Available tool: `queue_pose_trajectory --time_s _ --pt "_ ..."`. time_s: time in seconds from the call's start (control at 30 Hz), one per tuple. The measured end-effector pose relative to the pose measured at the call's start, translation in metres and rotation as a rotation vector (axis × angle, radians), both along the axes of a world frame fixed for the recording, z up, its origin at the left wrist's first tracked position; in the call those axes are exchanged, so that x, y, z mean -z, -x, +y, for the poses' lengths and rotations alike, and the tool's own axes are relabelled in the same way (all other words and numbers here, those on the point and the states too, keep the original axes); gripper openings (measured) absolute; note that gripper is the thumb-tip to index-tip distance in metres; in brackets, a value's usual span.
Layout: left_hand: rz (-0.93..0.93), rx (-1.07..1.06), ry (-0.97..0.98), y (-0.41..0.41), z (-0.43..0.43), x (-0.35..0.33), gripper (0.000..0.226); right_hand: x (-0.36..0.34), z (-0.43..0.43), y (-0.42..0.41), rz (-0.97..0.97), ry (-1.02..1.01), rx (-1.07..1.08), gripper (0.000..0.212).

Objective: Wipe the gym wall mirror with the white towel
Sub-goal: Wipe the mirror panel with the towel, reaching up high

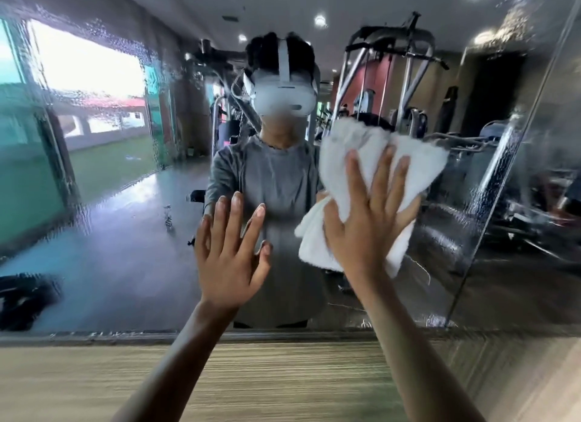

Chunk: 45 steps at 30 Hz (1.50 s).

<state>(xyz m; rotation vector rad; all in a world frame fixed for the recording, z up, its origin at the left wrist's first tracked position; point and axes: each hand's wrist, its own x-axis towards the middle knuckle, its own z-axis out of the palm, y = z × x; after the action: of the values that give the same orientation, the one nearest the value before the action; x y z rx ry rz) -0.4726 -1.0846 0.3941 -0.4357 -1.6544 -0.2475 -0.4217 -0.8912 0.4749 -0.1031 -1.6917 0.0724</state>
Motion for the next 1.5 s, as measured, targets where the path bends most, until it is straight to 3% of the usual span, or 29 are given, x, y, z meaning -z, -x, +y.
queue_pose_trajectory --time_s 0.1,0.17,0.33,0.4,0.47,0.53,0.6,0.67,0.73,0.8,0.87,0.93,1.03,1.1,1.17,1.37,1.43,1.5 --pt "0.007 0.002 0.006 -0.001 -0.001 -0.001 0.058 0.056 0.013 -0.009 -0.123 -0.342 0.013 0.077" --pt "0.01 0.001 0.011 0.0 -0.001 0.0 0.058 0.075 0.036 -0.016 -0.15 -0.407 0.012 0.077" --pt "0.009 -0.011 0.006 0.001 0.001 0.001 0.059 0.023 0.029 -0.006 0.02 0.07 -0.007 0.068" --pt "0.017 -0.014 0.007 0.002 0.001 0.001 0.059 0.012 0.0 0.001 0.055 0.145 -0.023 0.066" --pt "0.021 -0.007 0.011 0.002 0.0 0.0 0.059 0.027 -0.017 0.002 0.005 -0.046 -0.046 0.068" --pt "0.003 0.006 0.019 0.002 -0.002 0.0 0.059 0.063 -0.01 -0.002 -0.088 -0.359 -0.023 0.068" --pt "-0.007 0.023 0.019 0.001 -0.002 0.001 0.058 0.096 0.016 -0.01 -0.142 -0.507 0.008 0.067" --pt "-0.015 0.037 0.007 0.0 -0.002 -0.001 0.057 0.104 0.039 -0.018 -0.157 -0.403 -0.016 0.064" --pt "-0.01 0.043 0.015 0.0 -0.002 0.002 0.056 0.085 0.046 -0.016 -0.097 -0.157 -0.039 0.064" --pt "-0.006 0.041 0.041 0.0 -0.002 0.014 0.055 0.052 0.033 -0.009 0.006 0.098 -0.06 0.067" --pt "-0.013 0.022 0.053 -0.001 -0.004 0.034 0.057 0.034 0.006 -0.003 0.054 0.218 -0.071 0.069" --pt "-0.01 -0.003 0.052 0.0 -0.005 0.046 0.058 0.045 -0.017 0.001 0.024 0.097 -0.07 0.072" --pt "-0.022 0.029 0.053 0.002 -0.007 0.046 0.057 0.103 -0.018 -0.002 -0.115 -0.341 -0.017 0.07" --pt "-0.03 0.047 0.053 0.001 -0.006 0.046 0.058 0.133 0.007 -0.009 -0.152 -0.494 -0.005 0.07" --pt "-0.032 0.051 0.039 0.0 -0.005 0.047 0.061 0.135 0.031 -0.015 -0.161 -0.434 -0.034 0.066" --pt "-0.019 0.039 0.013 0.002 -0.003 0.048 0.063 0.064 -0.002 0.002 0.032 0.116 -0.101 0.056" --pt "-0.014 0.041 0.023 0.002 -0.004 0.048 0.062 0.08 -0.022 0.004 0.005 0.006 -0.113 0.054" --pt "-0.026 0.045 0.015 0.003 -0.007 0.055 0.06 0.119 -0.02 0.001 -0.083 -0.24 -0.074 0.059"
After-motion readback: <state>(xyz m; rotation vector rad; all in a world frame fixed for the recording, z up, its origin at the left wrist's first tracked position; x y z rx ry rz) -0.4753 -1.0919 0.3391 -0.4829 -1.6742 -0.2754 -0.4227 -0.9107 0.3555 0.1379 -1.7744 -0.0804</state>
